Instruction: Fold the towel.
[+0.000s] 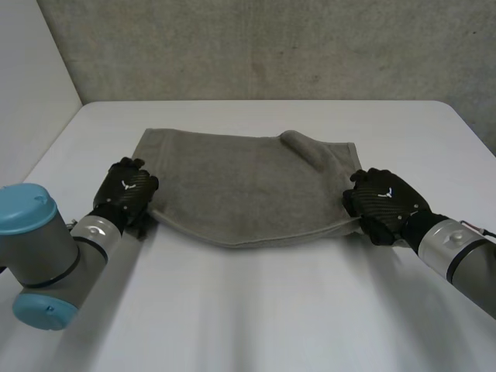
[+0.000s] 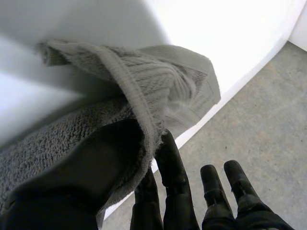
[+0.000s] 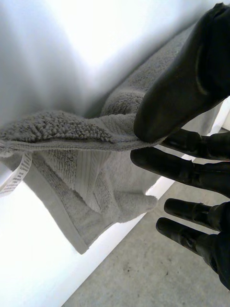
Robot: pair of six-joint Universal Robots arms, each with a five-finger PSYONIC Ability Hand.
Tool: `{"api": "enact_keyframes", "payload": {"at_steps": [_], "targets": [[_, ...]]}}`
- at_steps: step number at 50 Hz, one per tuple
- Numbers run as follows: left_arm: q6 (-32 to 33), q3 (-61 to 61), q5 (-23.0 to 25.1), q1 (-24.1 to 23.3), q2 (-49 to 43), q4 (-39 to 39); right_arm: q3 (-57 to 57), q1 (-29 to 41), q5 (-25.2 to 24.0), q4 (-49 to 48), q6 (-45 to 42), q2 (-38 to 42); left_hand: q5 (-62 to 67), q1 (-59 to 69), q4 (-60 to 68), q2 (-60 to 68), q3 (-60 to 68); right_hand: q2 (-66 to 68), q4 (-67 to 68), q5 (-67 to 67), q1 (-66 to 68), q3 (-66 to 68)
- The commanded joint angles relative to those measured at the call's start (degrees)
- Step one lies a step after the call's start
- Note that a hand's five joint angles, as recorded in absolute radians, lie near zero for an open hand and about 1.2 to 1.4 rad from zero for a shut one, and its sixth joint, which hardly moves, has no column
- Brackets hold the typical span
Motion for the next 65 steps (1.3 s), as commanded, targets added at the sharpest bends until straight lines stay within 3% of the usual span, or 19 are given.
{"api": "enact_keyframes", "payload": {"at_steps": [1, 2, 3, 9, 22, 26, 29, 30, 31, 35, 37, 40, 53, 58, 60, 61, 62, 63, 65], "targets": [[0.4, 0.5, -0.4, 0.1, 0.1, 1.0, -0.7, 0.7, 2.2, -0.1, 0.4, 0.8, 3.8, 5.4, -3.8, 3.0, -3.3, -11.4, -4.4, -12.4, -11.6, -3.0], [0.4, 0.5, -0.4, 0.1, 0.1, 1.0, -0.9, 0.8, 3.5, 0.2, 0.2, 1.4, 3.8, 5.4, -3.8, 3.0, -3.3, -31.5, -4.4, -32.6, -31.8, -3.0], [0.4, 0.4, -0.4, 0.1, 0.1, 1.0, -1.2, 1.0, 5.5, 0.9, 0.1, 2.7, 3.8, 5.4, -3.8, 3.0, -3.3, -36.4, -4.4, -37.4, -36.7, -3.0], [0.4, 0.4, -0.5, 0.1, 0.2, 1.0, -2.7, 1.1, 12.5, 5.8, -0.3, 5.9, 3.8, 5.4, -3.8, 3.0, -3.3, -42.2, -4.4, -43.2, -42.4, -3.0], [-0.1, 0.9, -0.6, 0.1, 0.3, 1.0, -3.3, 0.8, 13.8, 6.6, 0.6, 9.0, 3.8, 5.4, -3.8, 3.0, -3.3, -43.7, -4.4, -44.7, -43.9, -3.0], [-0.1, 0.9, -0.6, 0.1, 0.4, 1.0, -3.0, 0.8, 13.4, 6.4, 0.9, 8.9, 3.8, 5.4, -3.8, 3.0, -3.3, -36.9, -4.4, -38.0, -37.2, -3.0], [-0.1, 0.9, -0.6, 0.1, 0.3, 1.1, -3.3, 0.5, 13.2, 5.4, 2.7, 8.5, 3.8, 5.4, -3.8, 3.0, -3.3, -17.9, -4.4, -19.0, -18.2, -3.0], [-0.1, 0.9, -0.6, 0.1, 0.3, 1.1, -3.7, 0.2, 13.1, 4.7, 4.1, 8.0, 3.8, 5.4, -3.8, 3.0, -3.3, 1.6, -4.4, 0.5, 1.3, -3.0], [0.0, 1.0, -0.6, 0.1, 0.2, 1.2, -4.4, -0.3, 12.8, 3.8, 5.5, 7.6, 3.8, 5.4, -3.8, 3.0, -3.3, 4.2, -4.4, 3.1, 3.9, -3.0], [0.1, 1.4, -0.6, 0.2, -0.1, 1.3, -4.7, -2.8, 11.5, 2.4, 8.0, 5.6, 0.9, 2.6, -3.8, 0.2, -3.3, 4.2, -4.4, 3.2, 3.9, -3.0], [0.1, 1.8, -0.6, 0.2, -0.8, 1.3, -4.7, -4.2, 10.7, 2.0, 9.3, 4.3, -24.3, -22.7, -3.8, -25.1, -3.3, 4.2, -4.4, 3.2, 3.9, -3.0], [0.3, 3.0, -0.8, 0.2, -2.5, 1.4, -4.6, -5.7, 9.1, 1.9, 11.1, 2.5, -37.7, -36.1, -3.8, -38.5, -3.3, 4.2, -4.4, 3.2, 3.9, -3.0], [0.6, 8.9, -6.1, 0.2, -8.3, 1.3, -5.1, -8.9, 6.9, 2.6, 11.8, 1.4, -41.1, -39.5, -3.8, -41.9, -3.3, 4.2, -4.4, 3.2, 3.9, -3.0], [0.7, 8.2, -6.6, 0.4, -7.7, 1.4, -5.3, -10.3, 6.7, 2.6, 11.9, 1.1, -38.4, -36.8, -3.8, -39.2, -3.3, 4.2, -4.4, 3.2, 3.9, -3.0], [0.7, 7.9, -6.7, 0.8, -7.2, 1.1, -5.3, -10.4, 6.7, 2.6, 11.9, 0.8, -30.4, -28.7, -3.8, -31.1, -3.3, 4.2, -4.4, 3.2, 3.9, -3.0], [0.6, 7.6, -6.3, 1.2, -6.4, 0.5, -5.3, -10.4, 6.7, 2.6, 11.9, 0.8, -12.9, -11.2, -3.8, -13.6, -3.3, 4.2, -4.4, 3.2, 3.9, -3.0], [0.6, 7.6, -6.3, 1.3, -6.4, 0.5, -5.3, -10.3, 6.8, 2.6, 11.9, 0.3, -12.7, -11.1, -3.8, -13.5, -3.3, 4.2, -4.4, 3.2, 3.9, -3.0], [0.4, 6.9, -6.1, 1.5, -5.0, 0.5, -5.2, -10.3, 6.8, 2.8, 11.9, -0.1, 3.6, 5.2, -3.8, 2.8, -3.3, 4.2, -4.4, 3.2, 3.9, -3.0], [0.2, 5.9, -5.7, 1.9, -3.2, 0.5, -5.2, -10.3, 6.7, 3.0, 11.9, -0.4, 3.8, 5.4, -3.8, 3.0, -3.3, 4.2, -4.4, 3.2, 3.9, -3.0]]}}
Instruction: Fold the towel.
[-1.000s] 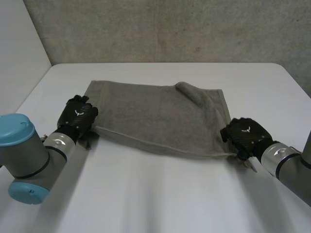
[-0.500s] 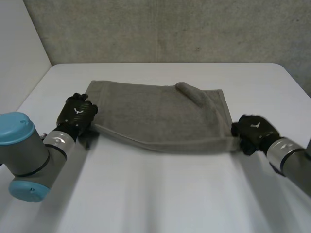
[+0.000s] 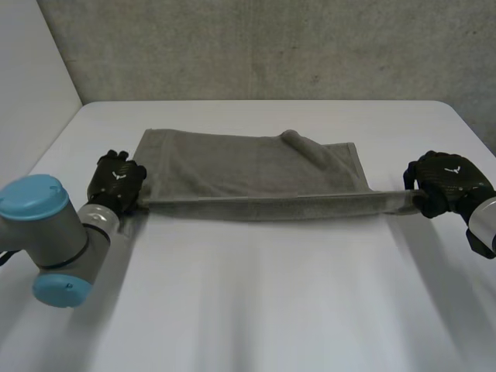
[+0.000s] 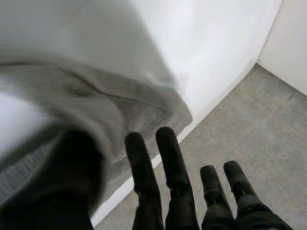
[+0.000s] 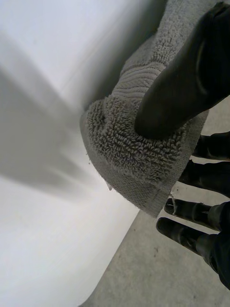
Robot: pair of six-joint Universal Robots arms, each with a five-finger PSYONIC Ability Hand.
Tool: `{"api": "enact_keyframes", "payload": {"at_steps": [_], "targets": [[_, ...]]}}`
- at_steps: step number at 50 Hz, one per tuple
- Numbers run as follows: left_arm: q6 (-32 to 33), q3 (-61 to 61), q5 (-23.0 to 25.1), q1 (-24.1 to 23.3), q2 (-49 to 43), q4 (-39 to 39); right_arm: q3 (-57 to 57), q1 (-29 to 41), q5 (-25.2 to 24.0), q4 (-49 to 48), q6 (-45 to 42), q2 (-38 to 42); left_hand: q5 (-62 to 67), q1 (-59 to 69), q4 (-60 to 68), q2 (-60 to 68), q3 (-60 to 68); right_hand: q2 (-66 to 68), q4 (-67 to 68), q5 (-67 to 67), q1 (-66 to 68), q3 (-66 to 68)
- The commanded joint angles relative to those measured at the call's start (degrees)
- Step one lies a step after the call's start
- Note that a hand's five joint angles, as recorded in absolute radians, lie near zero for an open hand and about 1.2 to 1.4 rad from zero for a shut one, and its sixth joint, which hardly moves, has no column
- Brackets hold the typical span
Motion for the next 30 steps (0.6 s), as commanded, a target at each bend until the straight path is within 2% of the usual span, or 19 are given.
{"api": "enact_keyframes", "payload": {"at_steps": [1, 7, 9, 13, 16, 21, 26, 30], "targets": [[-0.5, -3.5, 1.0, 1.6, 6.5, -0.6, -0.1, -0.1, 0.1, 0.7, -0.1, -2.0, 21.7, 20.1, -3.8, 19.6, -3.3, 4.7, -4.4, 3.2, 4.0, -3.0], [-0.5, -8.4, 1.2, 0.9, 16.9, -0.8, -1.1, -0.1, -0.3, 3.5, -0.2, -6.3, 21.7, 20.1, -3.8, 19.6, -3.3, 4.7, -4.4, 3.2, 4.0, -3.0], [-0.4, -9.4, 1.4, 0.9, 20.1, -1.0, -2.4, -0.1, -2.0, 7.1, -0.2, -10.0, 21.7, 20.1, -3.8, 19.6, -3.3, 4.7, -4.4, 3.2, 4.0, -3.0], [-0.6, -11.0, 4.6, 1.9, 29.3, -3.5, -4.7, -0.2, -4.5, 11.2, -0.6, -13.7, 21.7, 20.1, -3.8, 19.6, -3.3, 4.7, -4.4, 3.2, 4.0, -3.0], [-0.6, -10.9, 5.8, 2.5, 31.1, -5.3, -7.7, -0.2, -6.6, 15.7, -0.8, -16.0, 21.7, 20.1, -3.8, 19.6, -3.3, 4.7, -4.4, 3.2, 4.0, -3.0], [-0.5, -9.9, 8.8, 6.6, 36.1, -15.0, -12.5, 0.2, -7.6, 22.2, -1.5, -19.2, 21.7, 20.1, -3.8, 19.6, -3.3, 4.7, -4.4, 3.2, 4.0, -3.0], [-0.4, -9.0, 11.4, 7.3, 38.7, -18.4, -15.7, 0.4, -7.6, 25.2, -6.0, -20.2, 21.7, 20.1, -3.8, 19.6, -3.3, 4.7, -4.4, 3.2, 4.0, -3.0], [-0.3, -8.2, 12.6, 8.0, 38.8, -18.9, -16.8, 0.0, -7.0, 27.0, -13.1, -18.8, 21.7, 20.1, -3.8, 19.6, -3.3, 4.7, -4.4, 3.2, 4.0, -3.0]]}}
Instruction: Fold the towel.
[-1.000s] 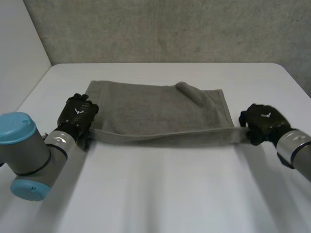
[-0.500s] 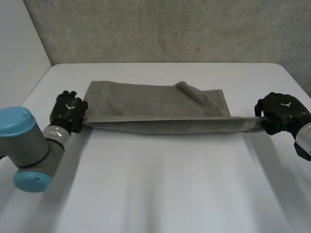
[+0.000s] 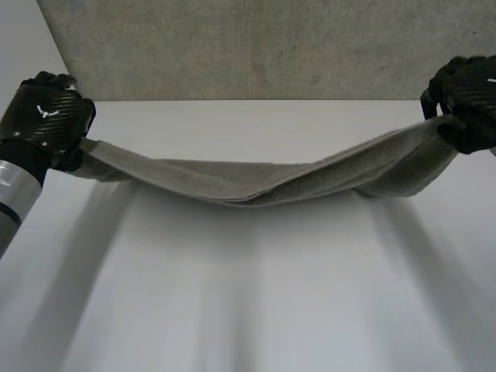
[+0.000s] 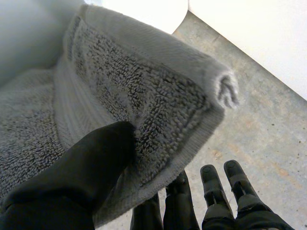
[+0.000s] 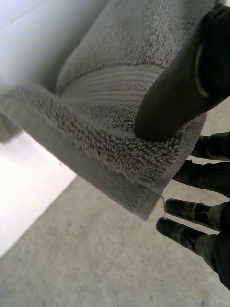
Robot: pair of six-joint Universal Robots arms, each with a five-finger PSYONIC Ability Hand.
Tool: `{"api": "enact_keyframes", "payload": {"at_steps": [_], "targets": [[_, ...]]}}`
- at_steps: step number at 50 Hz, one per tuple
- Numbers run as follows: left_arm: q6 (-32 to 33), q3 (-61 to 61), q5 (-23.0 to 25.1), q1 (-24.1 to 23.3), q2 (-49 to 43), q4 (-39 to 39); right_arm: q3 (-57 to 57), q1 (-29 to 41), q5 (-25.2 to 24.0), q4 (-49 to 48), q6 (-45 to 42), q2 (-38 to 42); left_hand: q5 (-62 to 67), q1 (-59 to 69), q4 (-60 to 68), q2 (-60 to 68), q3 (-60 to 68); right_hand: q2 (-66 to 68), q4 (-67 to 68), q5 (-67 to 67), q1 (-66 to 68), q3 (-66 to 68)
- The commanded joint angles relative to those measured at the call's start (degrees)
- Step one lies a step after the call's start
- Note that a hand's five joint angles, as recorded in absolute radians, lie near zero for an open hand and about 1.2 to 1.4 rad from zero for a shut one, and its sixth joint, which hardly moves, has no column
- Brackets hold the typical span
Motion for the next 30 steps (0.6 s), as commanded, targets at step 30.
{"api": "enact_keyframes", "payload": {"at_steps": [30], "targets": [[4.9, 36.0, 4.8, 0.5, -43.0, -7.7, -21.8, 7.0, 9.4, -4.7, -18.3, 40.9, 4.5, 5.5, -3.8, 2.7, -3.3, 4.8, -4.4, 3.0, 4.0, -3.0]]}}
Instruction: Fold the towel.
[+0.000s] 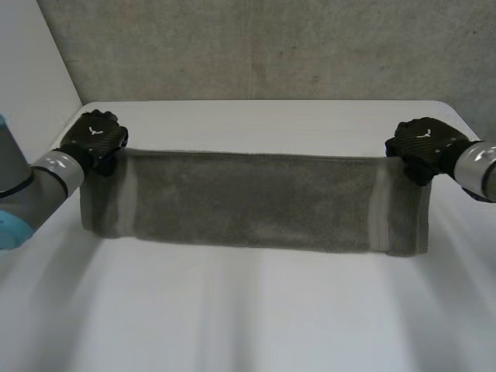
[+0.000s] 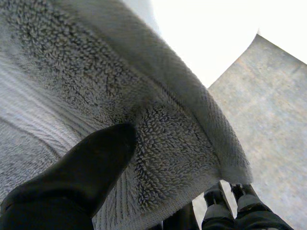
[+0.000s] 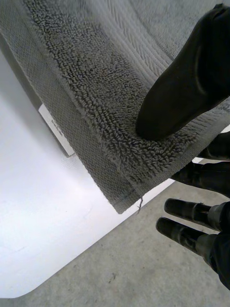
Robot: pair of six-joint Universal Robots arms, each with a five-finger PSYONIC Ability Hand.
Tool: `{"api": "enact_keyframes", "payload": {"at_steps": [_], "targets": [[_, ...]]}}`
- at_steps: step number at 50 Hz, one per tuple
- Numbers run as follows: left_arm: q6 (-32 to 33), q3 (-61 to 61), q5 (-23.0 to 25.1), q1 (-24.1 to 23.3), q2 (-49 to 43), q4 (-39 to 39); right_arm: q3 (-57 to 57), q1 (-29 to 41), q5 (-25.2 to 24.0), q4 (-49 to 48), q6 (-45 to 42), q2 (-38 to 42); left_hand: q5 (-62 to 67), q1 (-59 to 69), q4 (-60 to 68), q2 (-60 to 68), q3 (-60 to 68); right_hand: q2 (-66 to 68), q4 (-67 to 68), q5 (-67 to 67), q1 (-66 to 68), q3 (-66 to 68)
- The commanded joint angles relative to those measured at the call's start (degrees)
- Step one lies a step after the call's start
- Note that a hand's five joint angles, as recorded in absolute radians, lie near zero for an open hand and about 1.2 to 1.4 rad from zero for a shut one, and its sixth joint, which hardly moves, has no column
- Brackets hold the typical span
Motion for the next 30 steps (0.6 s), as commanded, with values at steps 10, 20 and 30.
{"api": "enact_keyframes", "payload": {"at_steps": [10, 20, 30], "targets": [[7.2, 10.8, -0.8, -2.4, -12.0, 0.3, -8.6, 2.9, 3.2, -6.5, 0.3, 14.0, 4.0, 5.5, -3.8, 2.7, -3.3, 4.8, -4.4, 2.8, 4.0, -3.0], [7.4, 11.1, -1.0, -3.0, -13.5, 0.4, -10.1, 3.2, 4.2, -9.4, 0.3, 17.5, -10.8, -9.3, -3.8, -12.1, -3.3, -31.7, -4.4, -33.6, -32.5, -3.0], [7.6, 10.4, -7.3, -3.3, -11.6, 0.5, -9.4, 5.1, 7.6, -15.8, 1.0, 14.0, -65.1, -63.6, -3.8, -66.4, -3.3, -65.2, -4.4, -67.2, -66.0, -3.0]]}}
